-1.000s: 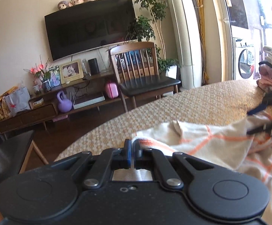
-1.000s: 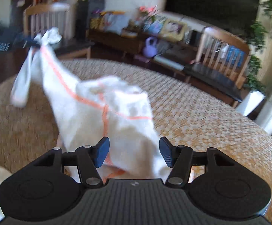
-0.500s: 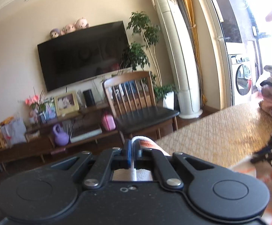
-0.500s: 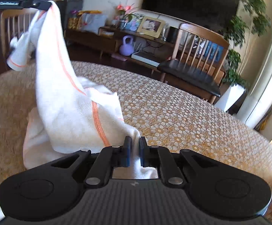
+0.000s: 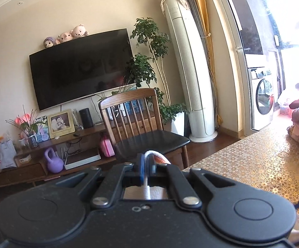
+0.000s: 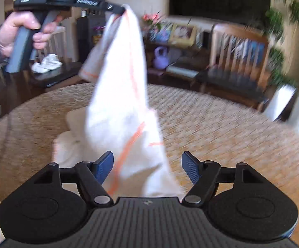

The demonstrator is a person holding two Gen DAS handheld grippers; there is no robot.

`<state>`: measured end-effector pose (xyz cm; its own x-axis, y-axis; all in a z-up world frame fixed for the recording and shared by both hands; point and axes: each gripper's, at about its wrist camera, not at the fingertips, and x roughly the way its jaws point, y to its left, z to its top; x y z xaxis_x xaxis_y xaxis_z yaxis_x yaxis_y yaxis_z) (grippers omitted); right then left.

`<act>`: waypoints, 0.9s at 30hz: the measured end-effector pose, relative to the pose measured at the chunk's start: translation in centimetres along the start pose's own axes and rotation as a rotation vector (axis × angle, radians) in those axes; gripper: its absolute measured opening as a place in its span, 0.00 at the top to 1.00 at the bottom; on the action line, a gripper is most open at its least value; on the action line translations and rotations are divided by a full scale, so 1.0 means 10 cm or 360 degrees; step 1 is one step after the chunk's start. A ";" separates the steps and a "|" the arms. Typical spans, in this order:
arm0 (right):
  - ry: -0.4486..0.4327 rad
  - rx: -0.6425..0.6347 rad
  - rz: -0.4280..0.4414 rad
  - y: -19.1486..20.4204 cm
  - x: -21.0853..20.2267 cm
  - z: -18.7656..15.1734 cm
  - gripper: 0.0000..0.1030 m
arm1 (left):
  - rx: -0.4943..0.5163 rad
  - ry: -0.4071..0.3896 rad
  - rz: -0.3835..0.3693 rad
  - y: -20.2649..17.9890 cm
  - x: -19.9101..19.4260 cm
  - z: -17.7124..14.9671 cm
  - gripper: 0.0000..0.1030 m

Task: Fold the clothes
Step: 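Lift the cloth with the left gripper while the right gripper holds its edge up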

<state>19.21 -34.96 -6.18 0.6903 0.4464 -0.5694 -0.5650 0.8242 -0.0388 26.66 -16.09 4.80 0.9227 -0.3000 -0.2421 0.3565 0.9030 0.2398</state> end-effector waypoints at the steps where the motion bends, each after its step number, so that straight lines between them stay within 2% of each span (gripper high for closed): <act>1: -0.0007 -0.0008 0.0025 0.05 0.00 0.00 0.30 | -0.0003 0.0002 0.0000 -0.02 0.04 0.01 0.80; 2: -0.0014 -0.0016 0.0049 0.09 0.01 0.00 0.30 | -0.0008 0.0003 -0.0005 -0.04 0.08 0.02 0.83; 4: -0.0025 -0.0035 0.0100 0.18 0.02 0.00 0.30 | -0.0019 0.0001 -0.0012 -0.05 0.14 0.06 0.79; 5: -0.0007 -0.0066 0.0138 0.26 0.04 0.01 0.30 | -0.0025 -0.0002 -0.0016 -0.04 0.17 0.10 0.79; 8: 0.0099 -0.0200 0.0197 0.54 0.16 -0.04 0.30 | -0.0051 -0.0012 -0.0025 -0.07 0.25 0.17 0.70; 10: 0.0140 -0.0284 0.0080 0.64 0.26 -0.11 0.32 | -0.0064 -0.0013 -0.0034 -0.10 0.28 0.19 0.70; 12: 0.0178 -0.0262 -0.0016 0.61 0.35 -0.16 0.53 | -0.0073 -0.0012 -0.0042 -0.12 0.31 0.20 0.64; 13: 0.0206 -0.0200 -0.0016 0.55 0.39 -0.18 0.72 | -0.0074 -0.0008 -0.0047 -0.13 0.32 0.19 0.67; 14: 0.0218 -0.0144 -0.0006 0.49 0.40 -0.19 0.79 | -0.0072 -0.0005 -0.0050 -0.13 0.32 0.18 0.67; 17: 0.0175 -0.0071 -0.0004 0.39 0.33 -0.21 0.90 | -0.0050 -0.0001 -0.0052 -0.15 0.35 0.15 0.64; 19: 0.0144 -0.0045 -0.0036 0.34 0.27 -0.20 0.92 | -0.0042 0.0004 -0.0049 -0.15 0.37 0.14 0.68; 20: 0.0127 -0.0026 -0.0066 0.30 0.24 -0.18 0.93 | -0.0046 0.0001 -0.0047 -0.16 0.39 0.16 0.67; 21: 0.0118 -0.0020 -0.0109 0.25 0.23 -0.15 0.93 | -0.0050 -0.0001 -0.0045 -0.16 0.41 0.18 0.71; 22: 0.0108 -0.0012 -0.0150 0.19 0.21 -0.13 0.93 | -0.0053 -0.0003 -0.0043 -0.16 0.43 0.20 0.67; 24: 0.0091 0.0040 -0.0216 -0.04 0.18 -0.09 0.93 | -0.0055 -0.0013 -0.0041 -0.18 0.48 0.24 0.70; 25: 0.0080 0.0061 -0.0259 -0.15 0.17 -0.07 0.93 | -0.0049 -0.0021 -0.0042 -0.20 0.51 0.27 0.65; 27: 0.0073 0.0117 -0.0326 -0.40 0.12 -0.06 0.94 | -0.0040 -0.0035 -0.0047 -0.27 0.59 0.34 0.67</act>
<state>22.05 -37.88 -7.20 0.7651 0.2522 -0.5925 -0.3795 0.9199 -0.0986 31.61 -21.29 5.91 0.9148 -0.3332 -0.2281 0.3803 0.9010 0.2089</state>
